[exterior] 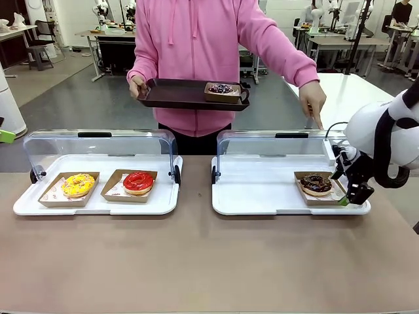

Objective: Provide the desired donut to the person.
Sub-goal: Pick up and lift the Paper togo box containing the Donut pointed at by the person.

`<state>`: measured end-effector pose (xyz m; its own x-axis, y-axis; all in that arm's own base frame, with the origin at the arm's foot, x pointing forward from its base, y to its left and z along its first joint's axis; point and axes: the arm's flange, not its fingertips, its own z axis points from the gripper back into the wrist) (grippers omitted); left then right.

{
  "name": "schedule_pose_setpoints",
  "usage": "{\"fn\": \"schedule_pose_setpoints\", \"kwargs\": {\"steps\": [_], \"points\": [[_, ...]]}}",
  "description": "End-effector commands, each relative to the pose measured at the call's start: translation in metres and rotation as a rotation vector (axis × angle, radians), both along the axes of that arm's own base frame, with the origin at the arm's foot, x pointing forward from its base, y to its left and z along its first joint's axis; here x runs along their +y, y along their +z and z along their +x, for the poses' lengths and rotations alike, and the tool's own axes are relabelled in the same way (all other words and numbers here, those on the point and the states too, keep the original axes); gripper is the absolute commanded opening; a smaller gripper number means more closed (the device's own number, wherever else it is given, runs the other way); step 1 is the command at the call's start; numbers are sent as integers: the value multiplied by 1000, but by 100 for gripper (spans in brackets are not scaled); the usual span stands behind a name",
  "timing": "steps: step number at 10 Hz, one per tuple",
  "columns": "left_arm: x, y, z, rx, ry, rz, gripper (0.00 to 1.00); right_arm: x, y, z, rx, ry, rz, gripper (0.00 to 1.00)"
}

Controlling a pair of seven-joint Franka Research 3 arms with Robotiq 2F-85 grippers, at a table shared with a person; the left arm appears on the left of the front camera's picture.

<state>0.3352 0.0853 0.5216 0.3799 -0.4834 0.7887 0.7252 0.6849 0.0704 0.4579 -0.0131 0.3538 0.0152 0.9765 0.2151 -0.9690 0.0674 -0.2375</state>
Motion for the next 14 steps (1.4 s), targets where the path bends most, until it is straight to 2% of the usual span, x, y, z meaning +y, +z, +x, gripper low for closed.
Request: {"fn": "schedule_pose_setpoints", "kwargs": {"steps": [1, 4, 5, 6, 7, 9, 10, 11, 12, 14], "points": [[0, 0, 0, 1, -2, -12, 100, -11, -1, 11, 41, 31, -19, 100], [0, 0, 0, 1, -2, -12, 100, -12, -14, 20, 42, 28, -39, 100], [0, 0, 0, 1, -2, -12, 100, -14, -16, 21, 37, 32, -53, 46], [0, 0, 0, 1, -2, -12, 100, -15, -17, 23, 32, 34, -48, 43], [0, 0, 0, 1, -2, -12, 100, -16, -18, 25, 38, 33, -46, 0], [0, 0, 0, 1, -2, -12, 100, -16, -22, 29, 46, 23, -55, 0], [0, 0, 0, 1, -2, -12, 100, -17, -23, 30, 53, 17, -62, 14], [0, 0, 0, 1, -2, -12, 100, -17, -27, 33, 69, 14, -71, 4], [0, 0, 0, 1, -2, -12, 100, -17, -31, 35, 85, 13, -78, 0], [0, 0, 0, 1, -2, -12, 100, -17, -32, 36, 92, 16, -60, 0]]}}
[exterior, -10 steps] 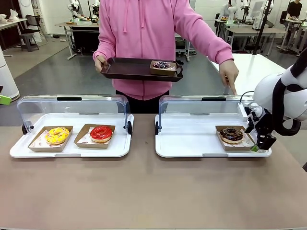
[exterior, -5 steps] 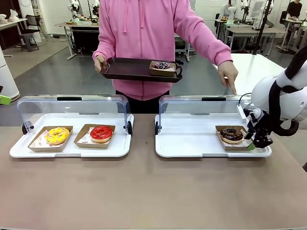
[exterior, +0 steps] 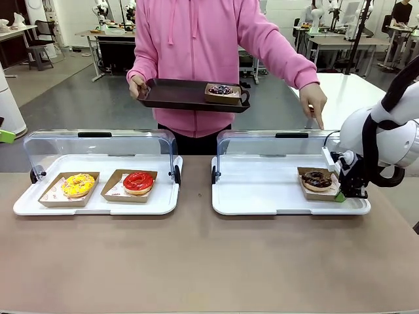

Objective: Provide the desired donut to the person.
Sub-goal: Pick up and lift the Paper togo box containing the Donut pointed at by the person.

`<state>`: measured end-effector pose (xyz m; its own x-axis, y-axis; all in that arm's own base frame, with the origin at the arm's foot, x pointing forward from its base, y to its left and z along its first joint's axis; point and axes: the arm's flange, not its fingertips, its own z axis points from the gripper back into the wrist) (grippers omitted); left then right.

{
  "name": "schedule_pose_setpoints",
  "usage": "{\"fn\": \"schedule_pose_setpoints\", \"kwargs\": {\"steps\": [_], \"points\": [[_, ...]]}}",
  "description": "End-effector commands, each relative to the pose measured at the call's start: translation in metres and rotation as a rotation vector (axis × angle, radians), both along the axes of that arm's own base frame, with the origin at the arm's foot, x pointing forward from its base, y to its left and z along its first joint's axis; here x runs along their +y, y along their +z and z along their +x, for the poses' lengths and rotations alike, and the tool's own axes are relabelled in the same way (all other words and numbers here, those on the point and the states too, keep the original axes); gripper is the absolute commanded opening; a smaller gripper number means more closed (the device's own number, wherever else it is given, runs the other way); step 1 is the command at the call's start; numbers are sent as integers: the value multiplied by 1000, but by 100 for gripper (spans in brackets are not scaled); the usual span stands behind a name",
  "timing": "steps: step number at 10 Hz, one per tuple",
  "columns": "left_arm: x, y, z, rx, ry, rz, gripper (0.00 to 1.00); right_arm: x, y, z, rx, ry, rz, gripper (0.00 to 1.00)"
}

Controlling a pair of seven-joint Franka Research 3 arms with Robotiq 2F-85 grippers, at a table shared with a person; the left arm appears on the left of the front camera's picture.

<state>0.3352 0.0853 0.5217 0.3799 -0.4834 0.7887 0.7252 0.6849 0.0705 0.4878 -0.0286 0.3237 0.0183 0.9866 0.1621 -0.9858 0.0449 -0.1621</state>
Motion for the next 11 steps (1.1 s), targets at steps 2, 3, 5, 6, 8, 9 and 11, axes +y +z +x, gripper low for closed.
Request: {"fn": "schedule_pose_setpoints", "kwargs": {"steps": [2, 3, 5, 6, 8, 9, 11], "points": [[0, 0, 0, 1, -2, -12, 100, -2, -1, 4, 16, 15, -1, 0], [0, 0, 0, 1, -2, -12, 100, -1, 3, -1, 11, 28, -2, 0], [0, 0, 0, 1, -2, -12, 100, 4, 25, -21, -30, 46, 19, 0], [0, 0, 0, 1, -2, -12, 100, 8, 50, -43, -71, 28, 14, 0], [0, 0, 0, 1, -2, -12, 100, 17, 90, -93, -52, 30, 31, 0], [0, 0, 0, 1, -2, -12, 100, 18, 114, -124, -54, 109, 79, 0], [0, 0, 0, 1, -2, -12, 100, 17, 164, -184, -126, 164, 104, 0]]}}
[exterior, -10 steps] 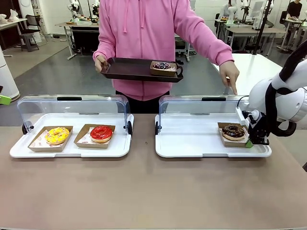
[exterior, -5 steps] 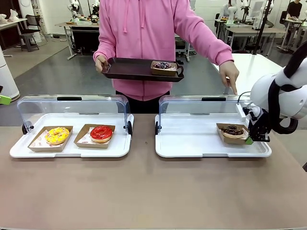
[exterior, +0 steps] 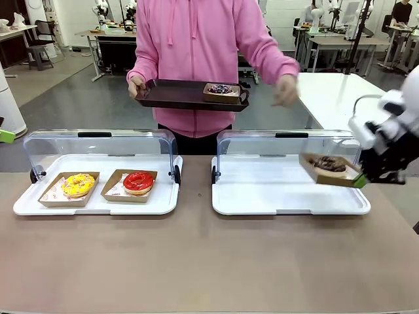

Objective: Provide the desired donut to the person.
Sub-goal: Pick up and lift the Paper togo box containing the Donut pointed at by the person, then place the picked Paper togo box onto the Handle tray extended by the person.

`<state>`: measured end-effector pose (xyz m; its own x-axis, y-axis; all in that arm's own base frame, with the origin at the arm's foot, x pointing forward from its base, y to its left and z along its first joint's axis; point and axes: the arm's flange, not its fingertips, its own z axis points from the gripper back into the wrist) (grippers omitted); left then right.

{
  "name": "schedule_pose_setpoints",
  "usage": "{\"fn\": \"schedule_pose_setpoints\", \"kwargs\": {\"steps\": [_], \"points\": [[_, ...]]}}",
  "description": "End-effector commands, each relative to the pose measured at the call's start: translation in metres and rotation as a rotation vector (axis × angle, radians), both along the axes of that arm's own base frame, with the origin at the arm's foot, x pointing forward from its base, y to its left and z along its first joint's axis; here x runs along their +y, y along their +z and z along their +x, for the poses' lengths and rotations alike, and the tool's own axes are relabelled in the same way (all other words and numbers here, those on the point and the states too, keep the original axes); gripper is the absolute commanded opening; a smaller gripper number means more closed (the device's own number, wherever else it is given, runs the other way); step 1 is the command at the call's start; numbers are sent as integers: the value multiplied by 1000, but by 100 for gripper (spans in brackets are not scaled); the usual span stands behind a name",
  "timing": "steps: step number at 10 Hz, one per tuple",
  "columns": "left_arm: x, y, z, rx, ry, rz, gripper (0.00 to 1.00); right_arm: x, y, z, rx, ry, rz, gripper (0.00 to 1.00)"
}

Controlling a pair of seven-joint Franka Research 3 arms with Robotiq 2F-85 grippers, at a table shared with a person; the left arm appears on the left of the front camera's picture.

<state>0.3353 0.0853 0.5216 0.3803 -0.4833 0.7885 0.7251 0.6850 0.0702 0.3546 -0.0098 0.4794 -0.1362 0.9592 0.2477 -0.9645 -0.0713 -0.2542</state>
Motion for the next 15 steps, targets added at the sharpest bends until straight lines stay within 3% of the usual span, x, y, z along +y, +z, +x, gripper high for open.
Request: {"fn": "schedule_pose_setpoints", "kwargs": {"steps": [1, 3, 5, 6, 7, 15], "points": [[0, 0, 0, 0, -2, -12, 100, -1, 33, -74, -78, 29, 13, 0], [0, 0, 0, 0, -2, -12, 100, 7, 68, -99, -179, 37, -7, 0], [0, 0, 0, 0, -2, -12, 100, 21, 76, -89, -196, 4, -26, 0], [0, 0, 0, 0, -2, -12, 100, 23, 77, -73, -200, -111, -16, 0], [0, 0, 0, 0, -2, -12, 100, 7, 106, -98, -212, 37, -2, 0], [0, 0, 0, 0, -2, -12, 100, 7, 106, -98, -212, 37, -2, 0]]}}
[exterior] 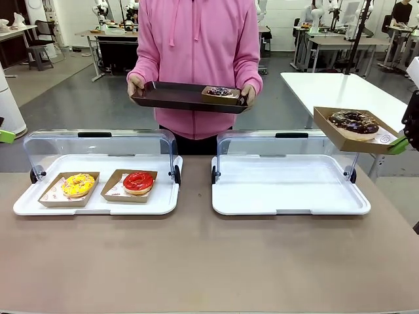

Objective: Provide the desired donut to the person.
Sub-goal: Place the picked Paper togo box onto the Handle tray extended by the person.

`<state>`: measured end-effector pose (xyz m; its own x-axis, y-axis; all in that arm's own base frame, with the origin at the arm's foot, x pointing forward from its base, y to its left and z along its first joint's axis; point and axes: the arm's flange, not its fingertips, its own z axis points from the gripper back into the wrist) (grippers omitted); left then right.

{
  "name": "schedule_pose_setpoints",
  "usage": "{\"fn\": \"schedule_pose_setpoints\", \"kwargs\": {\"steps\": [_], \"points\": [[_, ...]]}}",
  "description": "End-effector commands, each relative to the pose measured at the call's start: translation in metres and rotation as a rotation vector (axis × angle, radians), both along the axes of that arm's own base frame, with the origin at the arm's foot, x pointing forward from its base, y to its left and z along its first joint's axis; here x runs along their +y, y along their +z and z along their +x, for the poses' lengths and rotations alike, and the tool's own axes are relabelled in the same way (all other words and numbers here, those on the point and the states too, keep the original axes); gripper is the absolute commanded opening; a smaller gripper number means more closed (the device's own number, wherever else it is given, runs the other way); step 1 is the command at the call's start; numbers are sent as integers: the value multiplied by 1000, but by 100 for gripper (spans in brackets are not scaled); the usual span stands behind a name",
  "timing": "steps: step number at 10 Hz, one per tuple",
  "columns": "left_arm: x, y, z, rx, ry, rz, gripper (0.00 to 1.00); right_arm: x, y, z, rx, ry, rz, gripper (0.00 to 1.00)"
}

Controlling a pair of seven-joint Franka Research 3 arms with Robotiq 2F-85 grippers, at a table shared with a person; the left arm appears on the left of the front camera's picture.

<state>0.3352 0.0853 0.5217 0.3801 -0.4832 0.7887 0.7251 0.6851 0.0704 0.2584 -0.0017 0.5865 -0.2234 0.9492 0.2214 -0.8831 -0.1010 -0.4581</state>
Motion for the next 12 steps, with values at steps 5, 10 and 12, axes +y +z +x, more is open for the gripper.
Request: {"fn": "schedule_pose_setpoints", "kwargs": {"steps": [5, 10, 12], "points": [[0, 0, 0, 1, -2, -12, 100, -1, -1, -2, 7, -2, -16, 0], [0, 0, 0, 1, -2, -12, 100, -1, -1, -2, 7, -2, -16, 0], [0, 0, 0, 1, -2, -12, 100, -1, -1, -2, 7, -2, -16, 0]]}}
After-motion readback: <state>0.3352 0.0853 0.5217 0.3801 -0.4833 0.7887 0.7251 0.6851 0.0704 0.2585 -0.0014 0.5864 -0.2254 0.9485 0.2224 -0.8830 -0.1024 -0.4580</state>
